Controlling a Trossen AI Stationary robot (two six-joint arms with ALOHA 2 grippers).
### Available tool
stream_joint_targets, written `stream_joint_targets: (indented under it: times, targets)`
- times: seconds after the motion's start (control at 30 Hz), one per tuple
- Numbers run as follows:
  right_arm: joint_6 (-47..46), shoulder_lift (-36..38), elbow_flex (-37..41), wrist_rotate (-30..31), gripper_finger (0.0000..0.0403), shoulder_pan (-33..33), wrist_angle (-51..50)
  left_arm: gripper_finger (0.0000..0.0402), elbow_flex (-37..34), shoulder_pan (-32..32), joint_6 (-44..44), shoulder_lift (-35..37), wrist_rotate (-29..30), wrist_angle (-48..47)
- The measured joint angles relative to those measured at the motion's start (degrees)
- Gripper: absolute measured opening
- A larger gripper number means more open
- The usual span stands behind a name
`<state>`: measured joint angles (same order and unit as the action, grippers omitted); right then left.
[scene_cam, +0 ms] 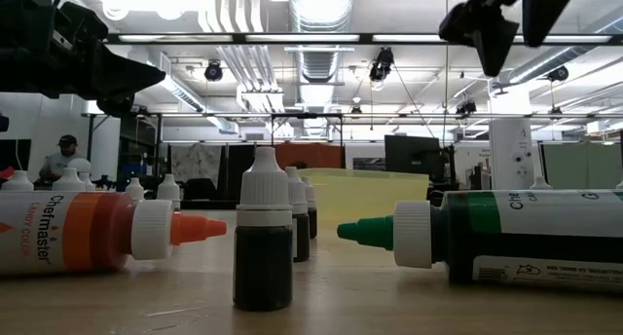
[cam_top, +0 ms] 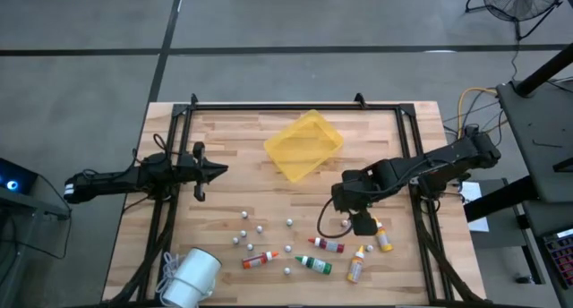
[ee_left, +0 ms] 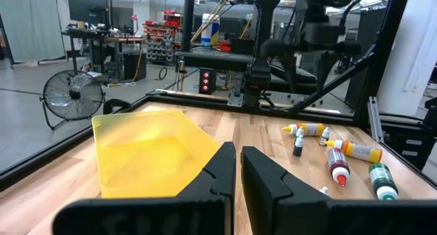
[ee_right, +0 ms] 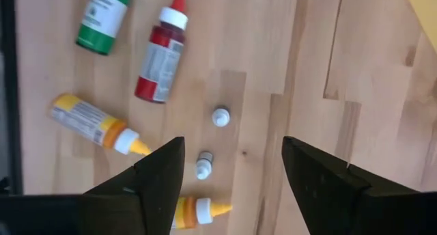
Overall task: Pick & Place food coloring
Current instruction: Put the small red food coloring bottle into the yellow bin
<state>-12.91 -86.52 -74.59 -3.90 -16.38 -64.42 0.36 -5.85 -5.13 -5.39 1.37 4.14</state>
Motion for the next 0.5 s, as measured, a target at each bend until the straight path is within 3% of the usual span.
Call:
stream_joint_targets:
  times: [0.5]
  targets:
    - [0.0, 0.0, 13.7, 0.5, 0.0228, -4.5, 13.6, 0.0000, 0.0, 0.0, 0.0, 0.0, 0.0, -0.1]
